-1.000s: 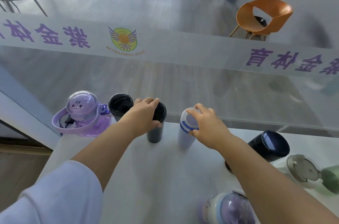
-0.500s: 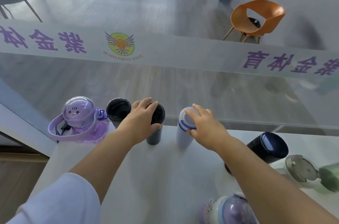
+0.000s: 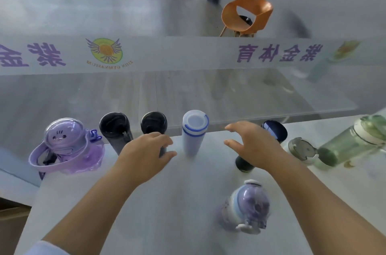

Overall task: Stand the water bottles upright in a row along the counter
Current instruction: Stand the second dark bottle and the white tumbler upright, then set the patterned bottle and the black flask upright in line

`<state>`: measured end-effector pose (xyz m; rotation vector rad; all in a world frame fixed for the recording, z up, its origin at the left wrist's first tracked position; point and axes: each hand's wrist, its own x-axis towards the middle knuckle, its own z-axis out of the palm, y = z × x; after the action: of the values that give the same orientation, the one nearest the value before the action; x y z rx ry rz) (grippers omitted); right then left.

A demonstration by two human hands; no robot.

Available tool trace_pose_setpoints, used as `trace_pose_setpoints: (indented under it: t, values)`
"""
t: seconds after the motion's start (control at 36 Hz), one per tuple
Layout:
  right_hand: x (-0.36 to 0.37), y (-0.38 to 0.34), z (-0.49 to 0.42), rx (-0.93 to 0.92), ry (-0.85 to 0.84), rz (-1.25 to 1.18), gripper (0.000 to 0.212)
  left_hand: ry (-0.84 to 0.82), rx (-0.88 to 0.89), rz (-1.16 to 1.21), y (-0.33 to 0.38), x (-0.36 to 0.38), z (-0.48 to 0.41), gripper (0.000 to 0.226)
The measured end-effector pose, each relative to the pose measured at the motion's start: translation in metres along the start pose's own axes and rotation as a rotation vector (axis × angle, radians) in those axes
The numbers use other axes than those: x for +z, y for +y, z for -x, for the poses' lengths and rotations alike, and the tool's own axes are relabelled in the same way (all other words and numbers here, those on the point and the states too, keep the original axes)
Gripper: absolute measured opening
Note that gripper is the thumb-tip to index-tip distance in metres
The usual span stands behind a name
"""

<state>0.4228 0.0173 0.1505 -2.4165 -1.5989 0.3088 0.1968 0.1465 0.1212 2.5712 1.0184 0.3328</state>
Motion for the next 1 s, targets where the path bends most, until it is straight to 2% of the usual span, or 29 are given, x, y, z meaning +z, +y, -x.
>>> trace_pose_setpoints:
  t: [0.19,0.39,0.64,0.81,1.0]
  values:
    - [-0.014,0.024,0.047,0.081,0.029,-0.015,0.036,-0.134,0.081,0.002,0.034,0.014,0.014,0.028]
    - [-0.028,0.057,0.074,0.023,0.056,0.048,0.036,-0.134,0.092,-0.006,0.083,0.025,0.020,0.031]
    - [-0.047,0.110,0.078,-0.139,-0.032,0.110,0.035,-0.079,-0.068,0.024,0.152,0.051,0.036,0.037]
    - [-0.055,0.131,0.073,-0.252,-0.030,0.152,0.035,-0.110,-0.190,0.040,0.187,0.068,0.053,0.039]
    - [-0.047,0.141,0.054,-0.289,0.073,0.106,0.039,-0.248,-0.288,0.046,0.205,0.076,0.056,0.073]
